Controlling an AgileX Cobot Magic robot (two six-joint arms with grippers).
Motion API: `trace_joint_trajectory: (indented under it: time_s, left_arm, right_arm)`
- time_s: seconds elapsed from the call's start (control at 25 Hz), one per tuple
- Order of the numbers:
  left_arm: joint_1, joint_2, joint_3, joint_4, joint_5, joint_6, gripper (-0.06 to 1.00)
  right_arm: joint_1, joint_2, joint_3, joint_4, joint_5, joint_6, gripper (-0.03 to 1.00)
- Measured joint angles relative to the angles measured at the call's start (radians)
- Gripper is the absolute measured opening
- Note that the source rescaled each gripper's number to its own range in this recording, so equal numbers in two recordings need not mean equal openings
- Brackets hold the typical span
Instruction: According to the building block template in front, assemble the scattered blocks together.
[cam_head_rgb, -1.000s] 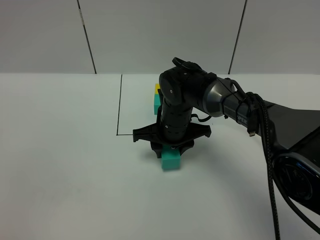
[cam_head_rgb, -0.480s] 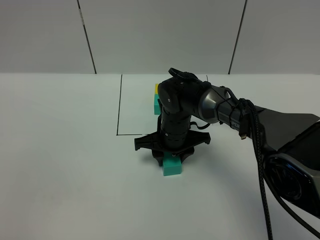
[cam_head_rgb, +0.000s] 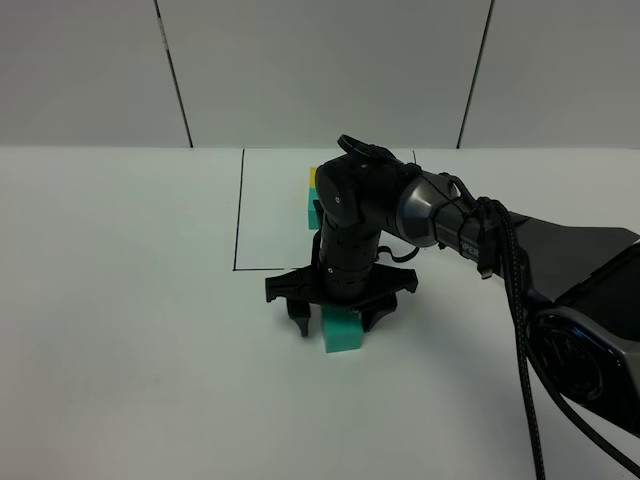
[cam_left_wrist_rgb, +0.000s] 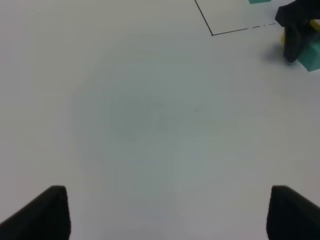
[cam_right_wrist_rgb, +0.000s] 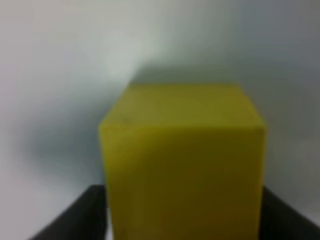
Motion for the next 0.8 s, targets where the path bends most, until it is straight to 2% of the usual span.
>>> trace_joint_trajectory:
  time_s: [0.12, 0.16, 0.52, 0.8]
  left_arm:
    - [0.000, 0.000, 0.000, 0.000, 0.000, 0.000, 0.91]
    - [0.000, 0.000, 0.000, 0.000, 0.000, 0.000, 0.91]
    - [0.000, 0.000, 0.000, 0.000, 0.000, 0.000, 0.91]
    - [0.000, 0.000, 0.000, 0.000, 0.000, 0.000, 0.91]
  right_arm:
    - [0.000, 0.000, 0.000, -0.003, 0.005, 0.000, 0.95]
    - [0.000, 0.000, 0.000, -0.005, 0.005, 0.000, 1.00]
    - [0.000, -0.057, 0.000, -0.011, 0.009, 0.000, 1.00]
    - [-0.018, -0.231, 0.000, -0.043, 0.005, -0.013, 1.00]
